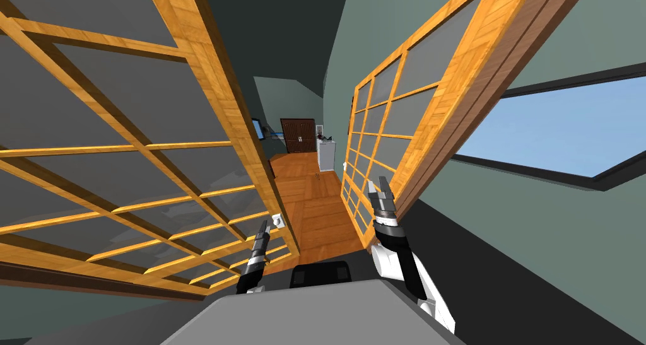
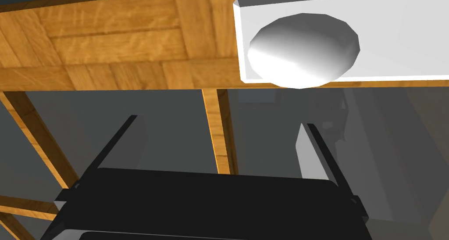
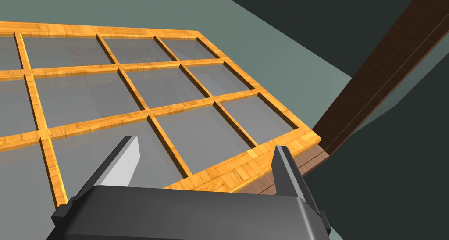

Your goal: Push the door open

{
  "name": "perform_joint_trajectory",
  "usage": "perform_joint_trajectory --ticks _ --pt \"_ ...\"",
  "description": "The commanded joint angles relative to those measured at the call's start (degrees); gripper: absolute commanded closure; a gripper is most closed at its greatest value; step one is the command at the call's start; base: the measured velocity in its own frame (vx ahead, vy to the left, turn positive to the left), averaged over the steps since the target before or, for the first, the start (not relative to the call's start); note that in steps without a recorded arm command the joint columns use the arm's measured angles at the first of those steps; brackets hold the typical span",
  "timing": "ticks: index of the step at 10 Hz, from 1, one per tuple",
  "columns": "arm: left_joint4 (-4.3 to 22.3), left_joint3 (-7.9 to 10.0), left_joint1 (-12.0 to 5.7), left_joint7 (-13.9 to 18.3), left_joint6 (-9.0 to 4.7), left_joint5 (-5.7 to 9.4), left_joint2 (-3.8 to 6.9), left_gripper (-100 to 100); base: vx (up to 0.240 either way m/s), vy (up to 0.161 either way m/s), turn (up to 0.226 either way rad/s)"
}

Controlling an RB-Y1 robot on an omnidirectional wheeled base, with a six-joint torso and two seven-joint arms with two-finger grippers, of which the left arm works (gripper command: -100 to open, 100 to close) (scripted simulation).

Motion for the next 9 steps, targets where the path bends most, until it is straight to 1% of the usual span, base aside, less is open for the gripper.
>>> perform_joint_trajectory --ticks 1,2,3,4,5,6,7,8,9 --pt "0.1 -1.44 -0.13 2.9 0.01 2.18 -0.10 -100 -0.037 0.024 -0.029" --pt "0.1 -1.44 -0.13 3.2 0.01 2.18 -0.10 -100 -0.031 0.018 -0.017" --pt "0.0 -2.69 -0.19 5.5 0.02 4.04 -0.20 -100 -0.039 0.023 -0.027" --pt "0.0 -3.94 -0.24 7.0 0.03 5.90 -0.29 -100 -0.052 0.031 -0.048" --pt "0.0 -3.94 -0.24 7.9 0.03 5.90 -0.29 -100 -0.031 0.022 -0.020" --pt "0.0 -5.22 -0.29 9.9 0.04 7.81 -0.44 -100 -0.032 0.027 -0.023" --pt "0.0 -5.22 -0.29 10.3 0.04 7.81 -0.44 -100 -0.032 0.019 -0.019" --pt "0.0 -6.51 -0.35 12.6 0.05 9.73 -0.59 -100 -0.037 0.017 -0.033" --pt "0.0 -7.79 -0.40 14.1 0.06 11.63 -0.73 -100 -0.042 0.037 -0.049"
